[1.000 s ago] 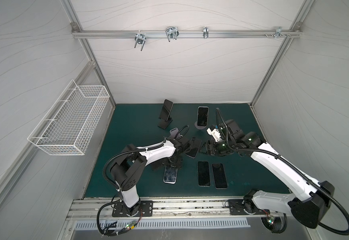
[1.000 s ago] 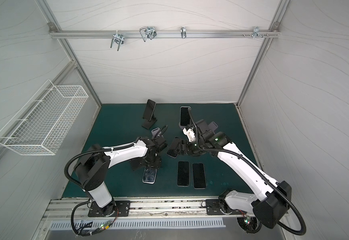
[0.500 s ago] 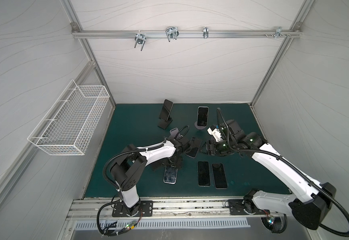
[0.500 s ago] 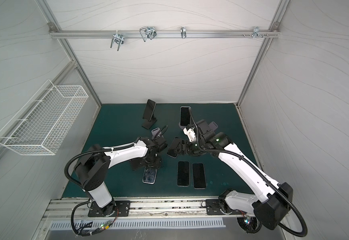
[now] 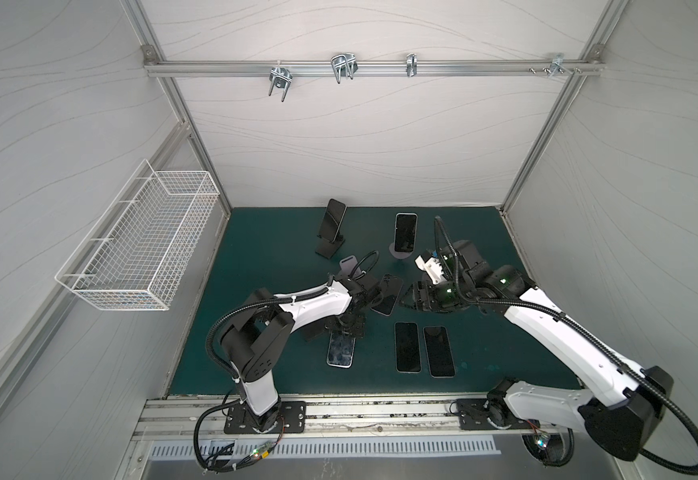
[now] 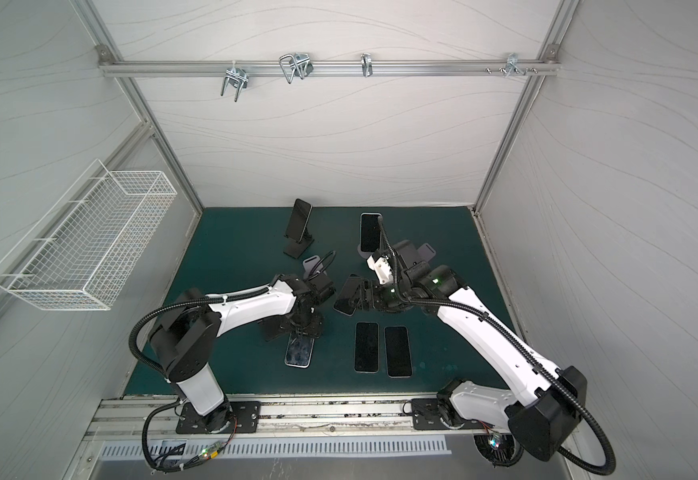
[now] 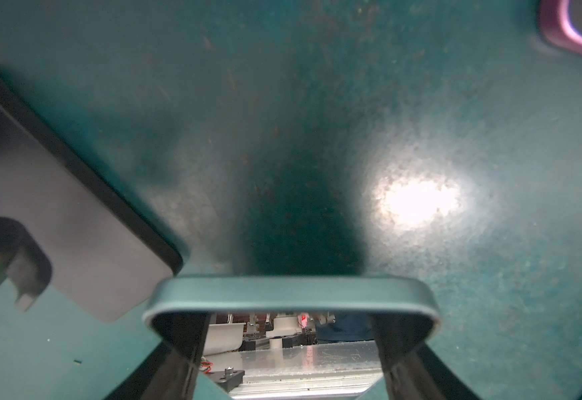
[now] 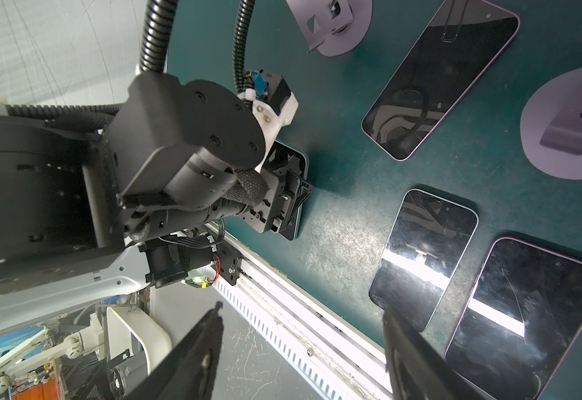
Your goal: Remove the phone from the phone stand
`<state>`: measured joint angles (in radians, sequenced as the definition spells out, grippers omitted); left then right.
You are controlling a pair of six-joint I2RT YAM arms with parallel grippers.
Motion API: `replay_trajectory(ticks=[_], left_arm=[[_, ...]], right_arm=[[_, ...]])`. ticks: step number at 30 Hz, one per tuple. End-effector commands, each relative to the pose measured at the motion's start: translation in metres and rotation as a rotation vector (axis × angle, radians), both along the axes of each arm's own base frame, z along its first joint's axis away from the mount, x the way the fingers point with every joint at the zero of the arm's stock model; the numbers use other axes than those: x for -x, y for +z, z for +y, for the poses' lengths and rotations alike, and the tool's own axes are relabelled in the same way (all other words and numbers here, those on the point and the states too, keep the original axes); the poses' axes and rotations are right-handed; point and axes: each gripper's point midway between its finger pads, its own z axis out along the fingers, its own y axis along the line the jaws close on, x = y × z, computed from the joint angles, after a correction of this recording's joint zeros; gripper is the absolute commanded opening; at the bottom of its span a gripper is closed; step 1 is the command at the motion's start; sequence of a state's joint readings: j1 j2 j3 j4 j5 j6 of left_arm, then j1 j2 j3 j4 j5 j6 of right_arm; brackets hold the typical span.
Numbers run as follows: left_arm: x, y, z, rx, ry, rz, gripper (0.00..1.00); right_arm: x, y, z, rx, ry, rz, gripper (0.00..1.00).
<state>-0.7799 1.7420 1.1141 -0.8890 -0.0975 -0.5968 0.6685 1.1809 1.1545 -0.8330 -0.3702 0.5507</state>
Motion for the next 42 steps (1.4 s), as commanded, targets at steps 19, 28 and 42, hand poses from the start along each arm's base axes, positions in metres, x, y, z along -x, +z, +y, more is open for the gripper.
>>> replay_trajectory(ticks=[19, 28, 42], left_arm=[[0.008, -0.017, -0.008, -0.003, -0.012, 0.056, 0.71], [0.015, -0.029, -0.009, 0.0, -0.015, 0.094, 0.76], [0.014, -0.042, -0.015, 0.019, 0.007, 0.107, 0.82]], right_arm=[[-0.001, -0.008, 0.003, 0.011, 0.01, 0.008, 0.74], [-0.006, -0.001, 0.01, -0.01, 0.021, -0.003, 0.74], [-0.006, -0.001, 0.012, -0.014, 0.047, 0.009, 0.74]])
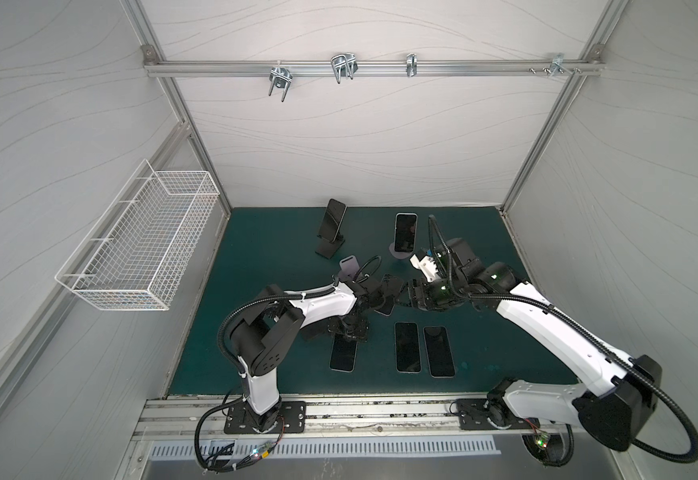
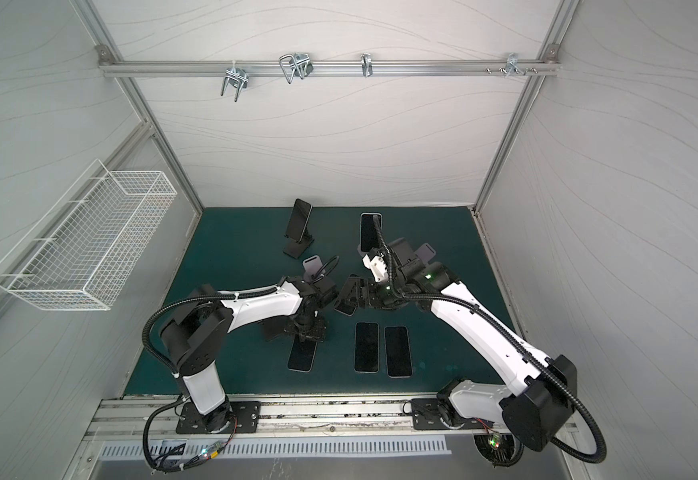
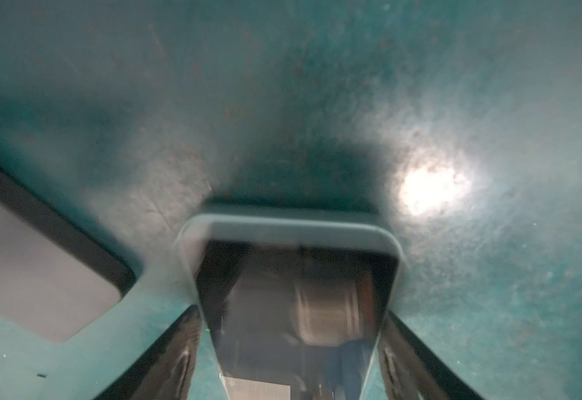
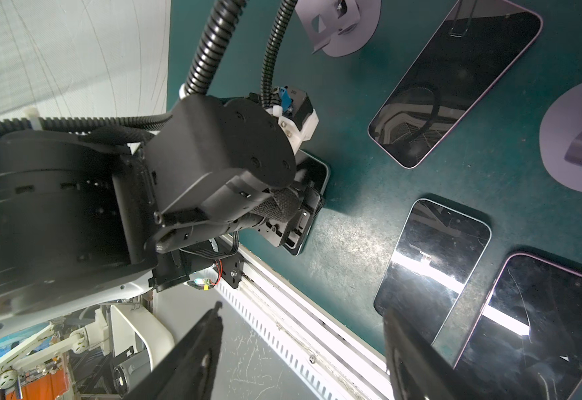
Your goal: Remove the phone from the phone stand
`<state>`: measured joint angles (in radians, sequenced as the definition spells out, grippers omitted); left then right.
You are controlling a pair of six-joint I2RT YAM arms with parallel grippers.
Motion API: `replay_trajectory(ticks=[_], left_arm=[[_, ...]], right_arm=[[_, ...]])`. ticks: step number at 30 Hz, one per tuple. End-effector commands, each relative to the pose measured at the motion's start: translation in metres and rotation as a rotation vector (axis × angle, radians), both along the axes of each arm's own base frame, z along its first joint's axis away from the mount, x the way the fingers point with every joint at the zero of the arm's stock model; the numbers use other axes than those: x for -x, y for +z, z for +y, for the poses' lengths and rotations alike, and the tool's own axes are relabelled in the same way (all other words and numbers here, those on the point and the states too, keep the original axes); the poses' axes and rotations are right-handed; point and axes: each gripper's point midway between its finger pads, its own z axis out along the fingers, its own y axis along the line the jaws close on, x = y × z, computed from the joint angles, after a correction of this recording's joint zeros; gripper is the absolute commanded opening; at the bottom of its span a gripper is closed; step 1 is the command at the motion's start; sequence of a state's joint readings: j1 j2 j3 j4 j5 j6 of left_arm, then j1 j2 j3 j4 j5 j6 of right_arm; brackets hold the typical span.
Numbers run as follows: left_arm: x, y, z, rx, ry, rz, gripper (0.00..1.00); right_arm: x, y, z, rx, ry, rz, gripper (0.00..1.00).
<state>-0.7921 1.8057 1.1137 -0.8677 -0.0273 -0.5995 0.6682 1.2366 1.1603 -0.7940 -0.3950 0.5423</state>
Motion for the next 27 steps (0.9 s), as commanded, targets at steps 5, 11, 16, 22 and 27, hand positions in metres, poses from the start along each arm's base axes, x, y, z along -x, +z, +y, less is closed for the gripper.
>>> replay_trajectory(ticks=[5, 11, 16, 22, 27], left_arm=[[0.004, -0.021, -0.005, 0.006, 0.02, 0.028, 0.86], [-0.002, -0.002, -0.005, 0.016, 0.024, -0.018, 0.9], [-0.012, 0.028, -0.003, 0.034, 0.017, -0.105, 0.95], [-0.022, 0.075, 0.004, 0.069, 0.026, -0.234, 0.98], [-0.025, 0.109, 0.008, 0.118, 0.031, -0.325, 0.98]], right_arm=[[0.004, 0.002, 0.002, -0.004, 0.037, 0.018, 0.74], [0.005, 0.002, 0.004, -0.004, 0.039, 0.046, 0.74], [0.005, 0.001, 0.003, -0.002, 0.024, 0.055, 0.74], [0.001, 0.008, 0.002, 0.003, -0.002, 0.038, 0.74], [-0.011, 0.021, 0.002, 0.024, -0.035, -0.006, 0.74]])
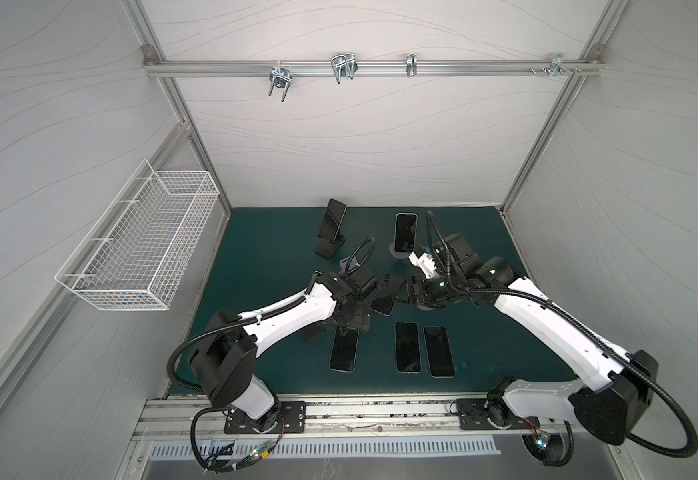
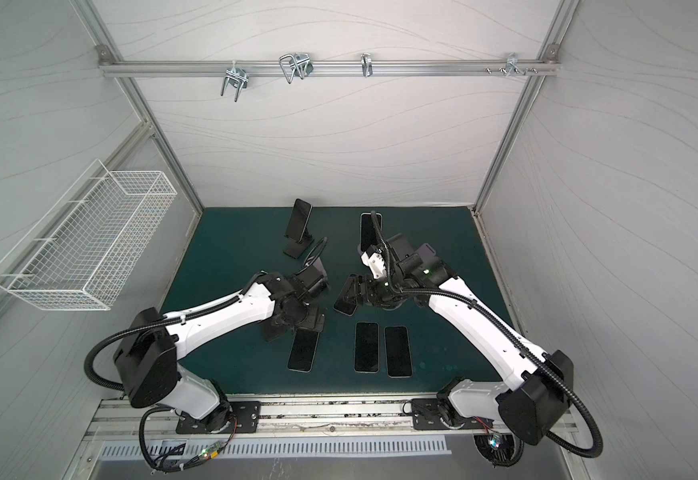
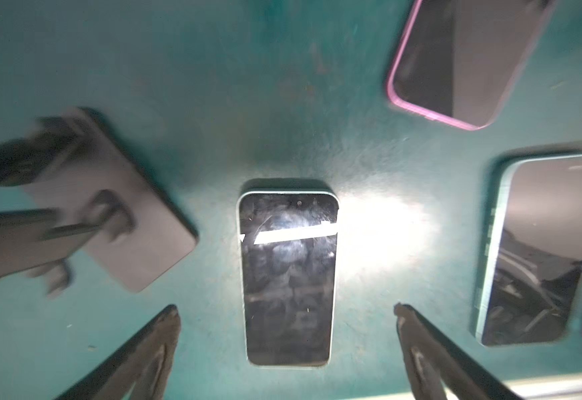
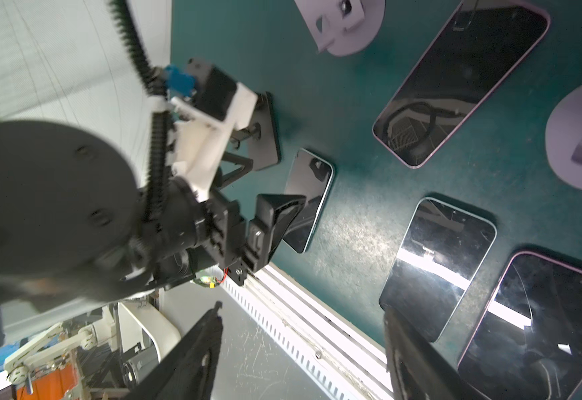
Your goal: Remove the phone from the phone stand
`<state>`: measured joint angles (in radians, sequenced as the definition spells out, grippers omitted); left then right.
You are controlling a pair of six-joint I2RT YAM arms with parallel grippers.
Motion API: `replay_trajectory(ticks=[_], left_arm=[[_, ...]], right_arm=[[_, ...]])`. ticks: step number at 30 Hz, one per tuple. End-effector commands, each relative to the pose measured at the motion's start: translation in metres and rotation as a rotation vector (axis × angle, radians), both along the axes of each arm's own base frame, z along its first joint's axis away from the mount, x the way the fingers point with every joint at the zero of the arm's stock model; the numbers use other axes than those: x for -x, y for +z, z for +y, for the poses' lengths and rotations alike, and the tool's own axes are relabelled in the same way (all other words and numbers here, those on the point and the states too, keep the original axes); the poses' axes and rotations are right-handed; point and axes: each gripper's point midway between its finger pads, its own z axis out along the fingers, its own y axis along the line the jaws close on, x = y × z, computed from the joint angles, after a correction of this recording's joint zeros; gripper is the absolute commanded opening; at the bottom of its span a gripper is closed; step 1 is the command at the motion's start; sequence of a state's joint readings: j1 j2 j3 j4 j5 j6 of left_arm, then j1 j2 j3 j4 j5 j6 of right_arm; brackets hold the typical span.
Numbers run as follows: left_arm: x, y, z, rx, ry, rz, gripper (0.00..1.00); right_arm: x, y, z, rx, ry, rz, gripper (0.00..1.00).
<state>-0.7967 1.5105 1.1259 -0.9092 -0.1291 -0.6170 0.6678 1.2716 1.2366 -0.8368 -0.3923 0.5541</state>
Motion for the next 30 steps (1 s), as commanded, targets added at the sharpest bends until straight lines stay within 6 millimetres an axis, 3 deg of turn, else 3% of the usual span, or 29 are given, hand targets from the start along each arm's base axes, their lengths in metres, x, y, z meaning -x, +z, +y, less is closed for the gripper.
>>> replay_trajectory(ticks=[1, 12, 21, 30], left_arm=[[-0.007, 0.03, 0.006, 0.005, 0.012, -0.088, 0.98], [-0.003, 0.095, 0.024, 0.152, 0.061, -0.293, 0.98], [0.001, 0.14, 0.045, 0.183, 0.013, -0.454, 0.99], [0.01, 0.176, 0.055, 0.254, 0.006, -0.546, 0.99]], right_arm=[[-0.007, 0.012, -0.001, 0.024, -0.027, -0.025, 0.74], [-0.012, 0.043, 0.004, 0.043, -0.052, -0.104, 0.75], [-0.008, 0.064, 0.039, 0.037, -0.054, -0.128, 0.74], [0.004, 0.067, 0.062, 0.068, -0.044, -0.082, 0.74]])
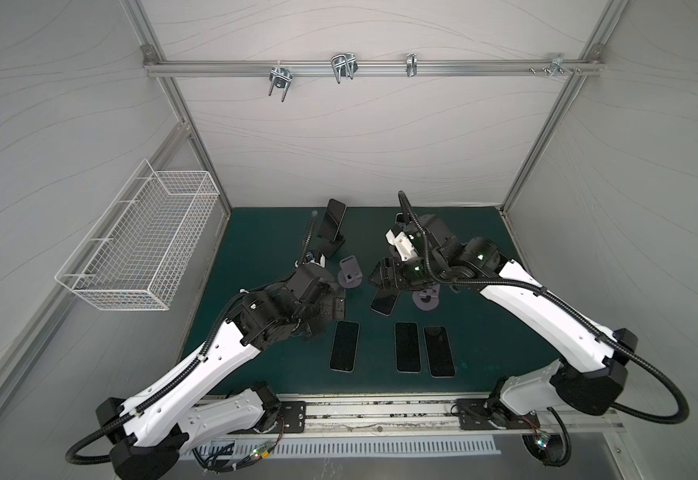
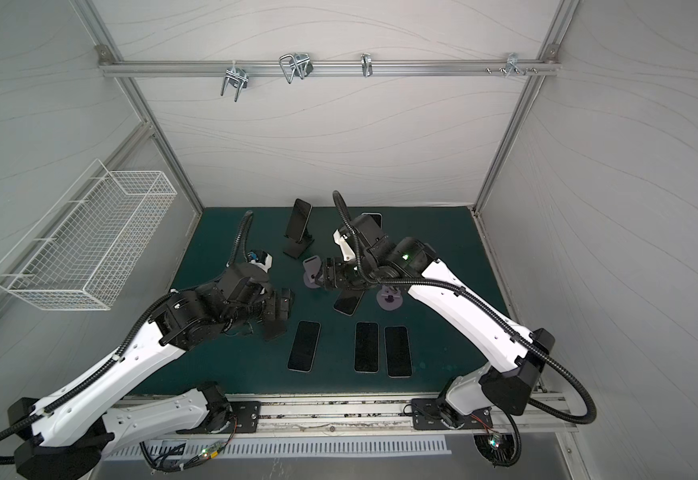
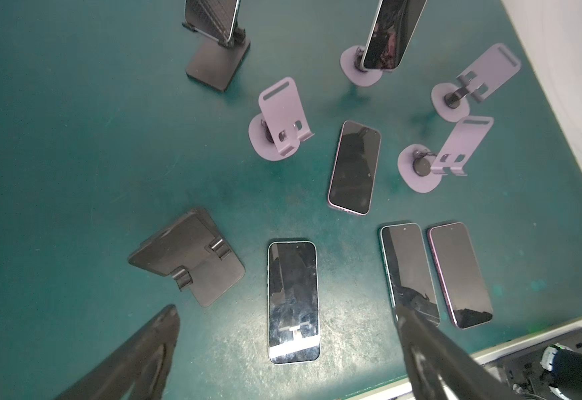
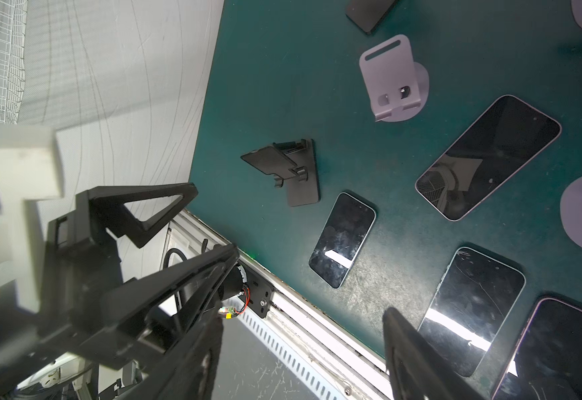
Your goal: Remove the phone from the phone stand
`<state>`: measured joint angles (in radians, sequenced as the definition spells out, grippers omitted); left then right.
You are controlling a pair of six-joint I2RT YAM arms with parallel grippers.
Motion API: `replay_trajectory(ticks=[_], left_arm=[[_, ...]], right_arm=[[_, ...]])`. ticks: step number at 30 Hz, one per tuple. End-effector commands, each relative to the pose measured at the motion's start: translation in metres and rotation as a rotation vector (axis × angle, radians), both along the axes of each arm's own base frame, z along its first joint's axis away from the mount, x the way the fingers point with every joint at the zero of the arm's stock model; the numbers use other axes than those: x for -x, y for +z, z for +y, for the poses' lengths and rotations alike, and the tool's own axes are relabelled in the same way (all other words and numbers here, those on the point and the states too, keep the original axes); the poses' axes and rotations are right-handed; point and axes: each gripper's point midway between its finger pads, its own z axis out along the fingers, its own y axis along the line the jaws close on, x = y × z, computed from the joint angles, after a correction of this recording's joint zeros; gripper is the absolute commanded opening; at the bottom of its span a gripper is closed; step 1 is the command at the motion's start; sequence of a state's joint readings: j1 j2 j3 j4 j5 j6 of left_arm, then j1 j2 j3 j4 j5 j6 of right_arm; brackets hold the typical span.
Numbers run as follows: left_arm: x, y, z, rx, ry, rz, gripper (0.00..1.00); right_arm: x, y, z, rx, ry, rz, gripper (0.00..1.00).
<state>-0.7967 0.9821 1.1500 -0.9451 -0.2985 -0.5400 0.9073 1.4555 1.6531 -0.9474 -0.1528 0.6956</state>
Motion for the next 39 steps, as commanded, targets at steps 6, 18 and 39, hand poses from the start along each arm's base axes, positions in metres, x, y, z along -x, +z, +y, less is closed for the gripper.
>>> replay_trajectory(ticks=[6, 18, 39], left_arm=[[0.015, 0.039, 0.023, 0.058, -0.008, -0.133, 0.99], [0.019, 0.065, 0.062, -0.078, 0.011, -0.29, 0.99], [0.017, 0.053, 0.068, -0.139, 0.018, -0.295, 0.99]], right_arm=[[0.007, -0.002, 0.014, 0.053, -0.022, 0.054, 0.73], [-0.028, 0.001, 0.048, 0.054, -0.021, -0.062, 0.73], [-0.117, -0.013, 0.052, 0.045, -0.146, -0.171, 0.75]])
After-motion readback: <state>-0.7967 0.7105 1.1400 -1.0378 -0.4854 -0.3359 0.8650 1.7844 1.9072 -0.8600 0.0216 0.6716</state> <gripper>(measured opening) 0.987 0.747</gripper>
